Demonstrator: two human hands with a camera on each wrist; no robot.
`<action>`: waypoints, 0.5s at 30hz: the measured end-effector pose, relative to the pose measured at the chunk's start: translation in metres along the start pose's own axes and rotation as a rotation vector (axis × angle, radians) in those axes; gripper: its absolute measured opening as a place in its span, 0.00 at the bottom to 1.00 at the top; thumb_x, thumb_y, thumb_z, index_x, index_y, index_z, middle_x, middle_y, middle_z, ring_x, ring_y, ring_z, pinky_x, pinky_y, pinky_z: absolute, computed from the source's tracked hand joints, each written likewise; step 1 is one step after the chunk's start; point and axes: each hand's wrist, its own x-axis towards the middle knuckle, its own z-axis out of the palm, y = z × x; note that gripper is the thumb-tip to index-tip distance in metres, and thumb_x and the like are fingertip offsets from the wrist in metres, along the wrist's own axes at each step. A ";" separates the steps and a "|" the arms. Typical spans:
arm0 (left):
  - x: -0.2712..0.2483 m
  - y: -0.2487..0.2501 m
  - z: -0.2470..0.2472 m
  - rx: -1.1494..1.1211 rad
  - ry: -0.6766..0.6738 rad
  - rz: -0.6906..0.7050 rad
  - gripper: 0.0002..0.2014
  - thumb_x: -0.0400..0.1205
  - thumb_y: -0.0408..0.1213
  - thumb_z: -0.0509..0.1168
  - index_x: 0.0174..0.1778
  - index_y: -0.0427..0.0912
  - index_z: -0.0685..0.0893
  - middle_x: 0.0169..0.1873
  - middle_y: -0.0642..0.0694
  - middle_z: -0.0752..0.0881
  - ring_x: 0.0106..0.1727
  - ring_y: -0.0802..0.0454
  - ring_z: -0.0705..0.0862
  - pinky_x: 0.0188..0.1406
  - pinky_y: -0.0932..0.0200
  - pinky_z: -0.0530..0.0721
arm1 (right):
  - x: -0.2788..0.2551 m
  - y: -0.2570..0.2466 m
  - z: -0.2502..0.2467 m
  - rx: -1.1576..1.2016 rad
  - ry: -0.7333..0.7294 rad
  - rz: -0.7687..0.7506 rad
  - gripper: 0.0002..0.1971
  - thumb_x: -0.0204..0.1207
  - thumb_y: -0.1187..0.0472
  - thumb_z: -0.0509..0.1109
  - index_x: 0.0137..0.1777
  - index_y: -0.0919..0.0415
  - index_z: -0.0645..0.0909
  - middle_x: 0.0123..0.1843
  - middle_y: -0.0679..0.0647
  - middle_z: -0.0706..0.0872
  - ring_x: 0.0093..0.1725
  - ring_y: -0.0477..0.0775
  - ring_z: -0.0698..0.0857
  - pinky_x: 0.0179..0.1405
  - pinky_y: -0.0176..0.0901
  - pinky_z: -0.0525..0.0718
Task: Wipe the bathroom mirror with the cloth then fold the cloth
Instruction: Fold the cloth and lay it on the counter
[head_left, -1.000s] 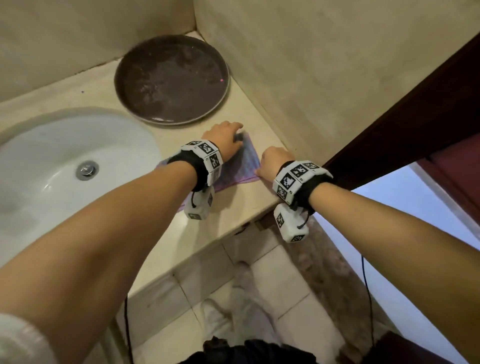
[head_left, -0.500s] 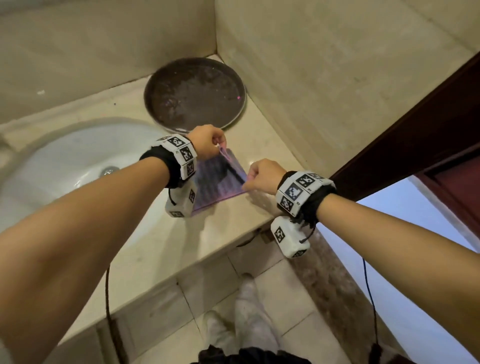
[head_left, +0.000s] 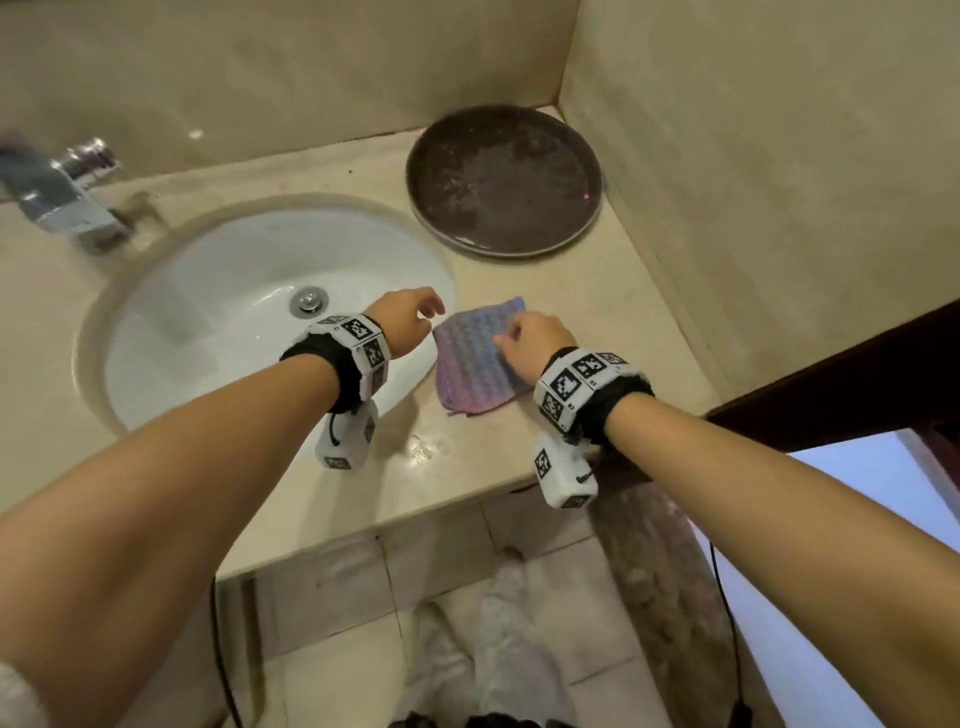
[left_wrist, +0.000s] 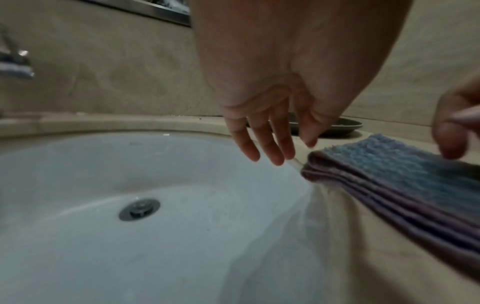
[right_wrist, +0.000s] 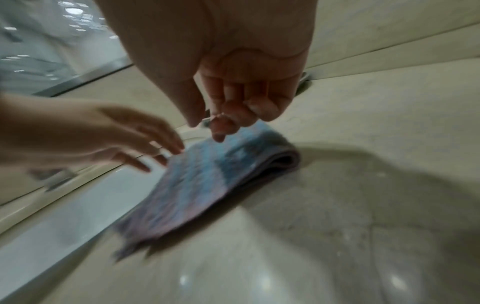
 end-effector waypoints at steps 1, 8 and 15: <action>0.002 0.000 0.003 -0.050 0.019 -0.043 0.15 0.82 0.33 0.59 0.65 0.40 0.78 0.63 0.41 0.83 0.62 0.42 0.80 0.62 0.54 0.74 | 0.007 0.006 -0.005 0.035 0.056 0.053 0.15 0.82 0.55 0.61 0.60 0.64 0.79 0.60 0.62 0.84 0.53 0.62 0.83 0.45 0.41 0.76; 0.017 0.010 0.026 -0.174 0.041 -0.148 0.20 0.78 0.43 0.70 0.63 0.38 0.79 0.57 0.39 0.85 0.59 0.42 0.82 0.56 0.56 0.77 | 0.046 0.018 -0.011 0.158 0.105 0.141 0.17 0.80 0.53 0.65 0.63 0.63 0.78 0.61 0.60 0.84 0.58 0.62 0.82 0.55 0.46 0.79; 0.009 0.005 0.004 -0.110 0.043 -0.096 0.11 0.81 0.42 0.66 0.52 0.39 0.87 0.51 0.41 0.88 0.54 0.44 0.84 0.53 0.56 0.79 | 0.057 0.014 -0.016 0.203 0.117 0.093 0.06 0.75 0.61 0.70 0.47 0.63 0.83 0.49 0.60 0.87 0.45 0.58 0.82 0.43 0.43 0.80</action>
